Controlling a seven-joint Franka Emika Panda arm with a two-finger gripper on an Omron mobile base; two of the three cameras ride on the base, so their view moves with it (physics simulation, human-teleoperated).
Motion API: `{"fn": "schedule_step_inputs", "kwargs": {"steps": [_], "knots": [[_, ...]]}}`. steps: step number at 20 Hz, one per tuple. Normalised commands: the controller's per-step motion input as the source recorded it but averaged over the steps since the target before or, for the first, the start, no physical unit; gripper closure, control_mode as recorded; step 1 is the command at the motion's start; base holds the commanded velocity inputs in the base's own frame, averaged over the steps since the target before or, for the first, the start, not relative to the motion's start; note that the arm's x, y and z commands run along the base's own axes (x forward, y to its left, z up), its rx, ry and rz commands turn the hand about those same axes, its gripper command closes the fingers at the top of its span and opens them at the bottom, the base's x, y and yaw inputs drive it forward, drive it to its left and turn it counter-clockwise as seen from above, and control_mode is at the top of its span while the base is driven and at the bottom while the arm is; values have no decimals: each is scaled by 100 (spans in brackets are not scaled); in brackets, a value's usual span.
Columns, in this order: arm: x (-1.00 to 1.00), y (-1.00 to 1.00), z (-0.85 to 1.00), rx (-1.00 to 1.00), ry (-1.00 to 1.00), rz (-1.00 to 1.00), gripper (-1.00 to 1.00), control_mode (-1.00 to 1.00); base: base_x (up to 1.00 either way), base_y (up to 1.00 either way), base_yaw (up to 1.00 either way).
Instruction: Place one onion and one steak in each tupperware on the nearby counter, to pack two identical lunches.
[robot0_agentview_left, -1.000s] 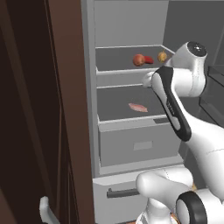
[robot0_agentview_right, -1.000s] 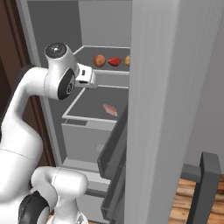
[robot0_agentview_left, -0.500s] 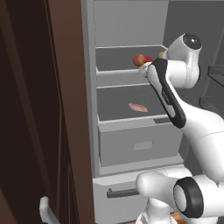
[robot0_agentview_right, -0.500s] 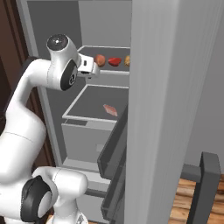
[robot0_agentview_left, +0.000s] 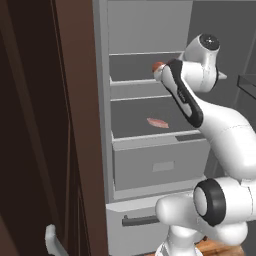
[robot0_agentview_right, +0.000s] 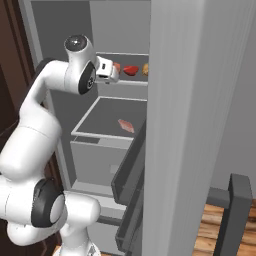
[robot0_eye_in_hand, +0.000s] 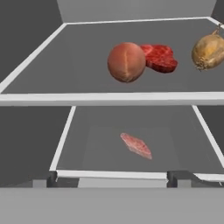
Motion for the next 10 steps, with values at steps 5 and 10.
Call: {"fn": "schedule_step_inputs", "kwargs": {"steps": [5,10], "knots": [[52,-3,0,0,0,-3,-100,-100,0,0,0],[51,-2,0,0,0,-3,-100,-100,0,0,0]]}}
